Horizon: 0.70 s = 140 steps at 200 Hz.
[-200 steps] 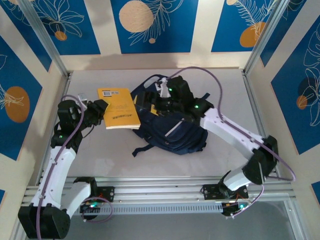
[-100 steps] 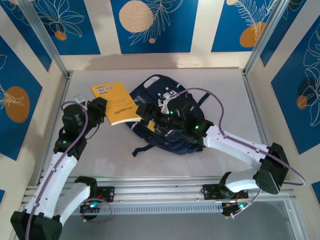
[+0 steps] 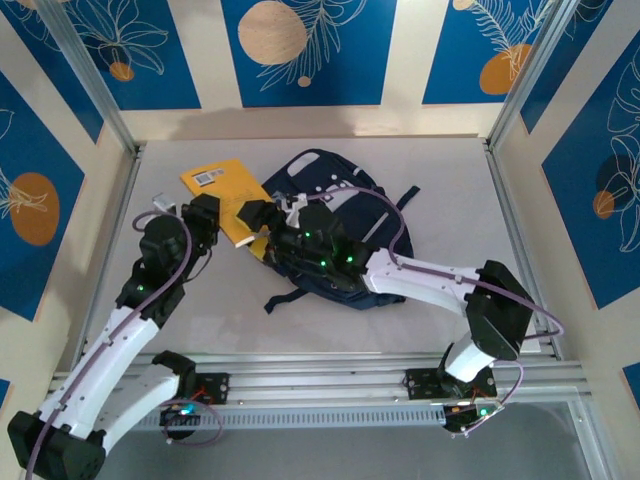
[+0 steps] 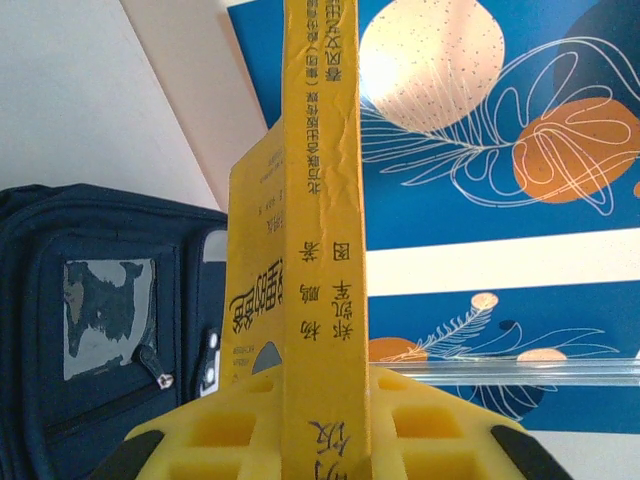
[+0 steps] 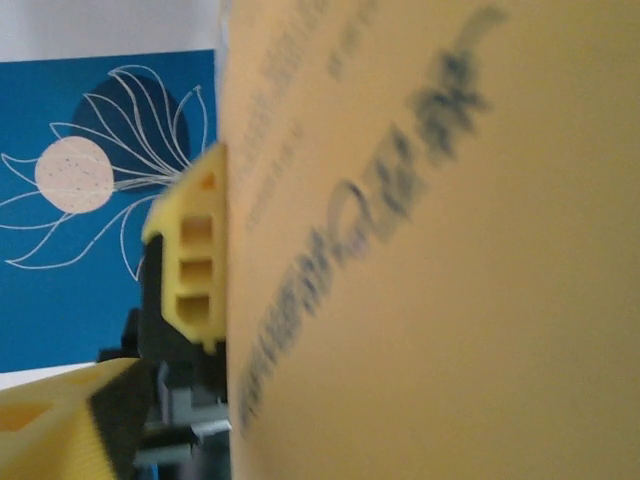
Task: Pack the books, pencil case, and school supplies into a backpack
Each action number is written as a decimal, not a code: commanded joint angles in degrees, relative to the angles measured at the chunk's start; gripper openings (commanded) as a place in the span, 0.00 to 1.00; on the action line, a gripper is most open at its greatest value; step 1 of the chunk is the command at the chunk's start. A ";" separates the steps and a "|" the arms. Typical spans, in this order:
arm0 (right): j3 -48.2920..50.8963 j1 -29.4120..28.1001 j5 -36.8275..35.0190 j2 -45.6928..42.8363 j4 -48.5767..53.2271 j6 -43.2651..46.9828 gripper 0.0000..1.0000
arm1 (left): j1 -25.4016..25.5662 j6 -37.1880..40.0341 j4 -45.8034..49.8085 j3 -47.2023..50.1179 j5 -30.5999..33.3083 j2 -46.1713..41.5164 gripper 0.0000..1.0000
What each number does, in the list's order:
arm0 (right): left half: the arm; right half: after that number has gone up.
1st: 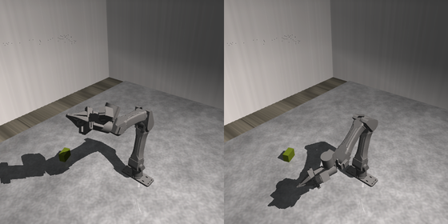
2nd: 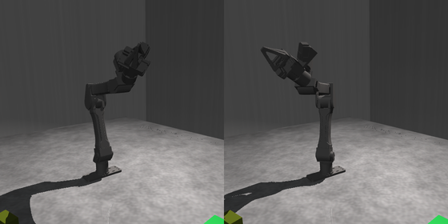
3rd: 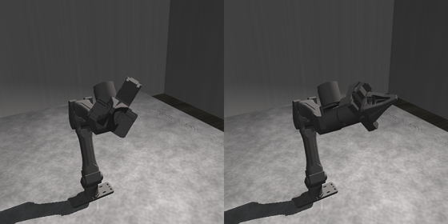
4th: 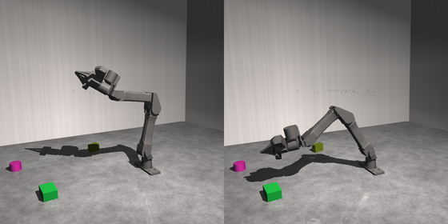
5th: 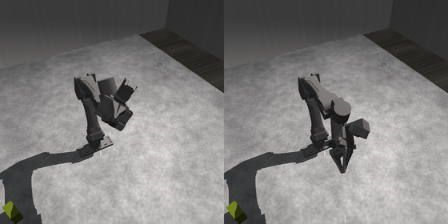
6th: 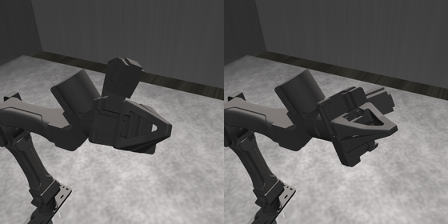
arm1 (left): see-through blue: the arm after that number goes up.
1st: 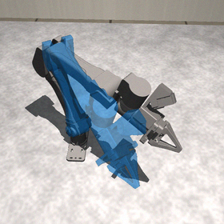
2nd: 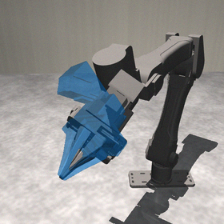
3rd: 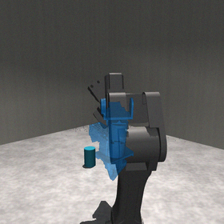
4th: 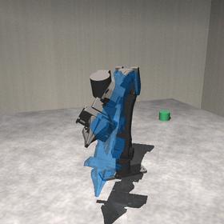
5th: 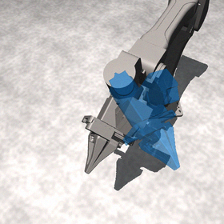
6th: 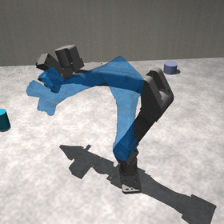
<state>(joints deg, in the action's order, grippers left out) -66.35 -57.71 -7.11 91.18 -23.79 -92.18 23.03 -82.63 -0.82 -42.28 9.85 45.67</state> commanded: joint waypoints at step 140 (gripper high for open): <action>-7.80 3.05 -10.87 -4.10 9.33 13.86 0.00 | 7.56 1.85 4.00 1.80 9.76 -3.74 0.34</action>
<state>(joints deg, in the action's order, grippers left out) -73.19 -56.90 -12.69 91.39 -15.05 -83.70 29.28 -84.49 1.02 -40.95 20.69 42.48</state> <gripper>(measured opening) 0.182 0.284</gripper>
